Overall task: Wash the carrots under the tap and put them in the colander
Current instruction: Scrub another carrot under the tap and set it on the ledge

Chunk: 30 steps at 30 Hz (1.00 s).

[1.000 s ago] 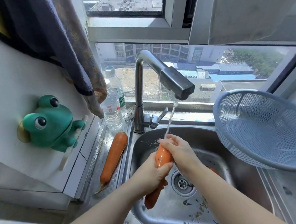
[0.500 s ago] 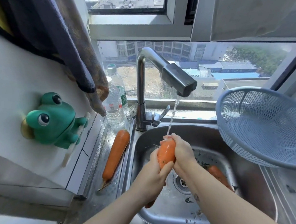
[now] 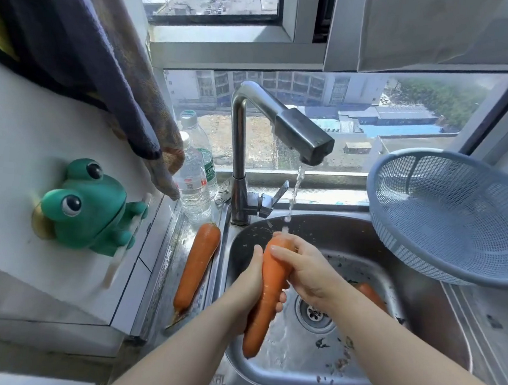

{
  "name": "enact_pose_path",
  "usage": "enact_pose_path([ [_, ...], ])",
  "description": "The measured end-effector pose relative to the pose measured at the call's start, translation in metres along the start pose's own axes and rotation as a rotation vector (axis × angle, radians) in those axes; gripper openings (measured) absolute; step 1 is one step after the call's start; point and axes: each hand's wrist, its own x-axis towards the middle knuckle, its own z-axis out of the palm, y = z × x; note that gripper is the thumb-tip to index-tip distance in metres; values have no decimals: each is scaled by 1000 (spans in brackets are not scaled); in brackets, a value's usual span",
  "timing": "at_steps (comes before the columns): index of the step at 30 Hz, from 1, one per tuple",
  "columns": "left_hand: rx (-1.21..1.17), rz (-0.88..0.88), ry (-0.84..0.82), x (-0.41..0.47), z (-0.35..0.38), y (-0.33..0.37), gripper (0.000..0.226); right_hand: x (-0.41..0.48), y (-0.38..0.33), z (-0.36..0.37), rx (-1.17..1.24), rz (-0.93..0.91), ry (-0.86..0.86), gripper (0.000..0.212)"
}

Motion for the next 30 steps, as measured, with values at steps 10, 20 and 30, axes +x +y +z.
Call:
enact_pose_path([
  [10,352,319,267,9,22,-11,58,20,6,6,-306,-22,389,37],
  [20,38,109,101,2,5,-1,66,5,6,-5,-230,-24,-3,48],
  [30,310,368,135,7,9,-2,57,20,0,13,-44,-32,349,24],
])
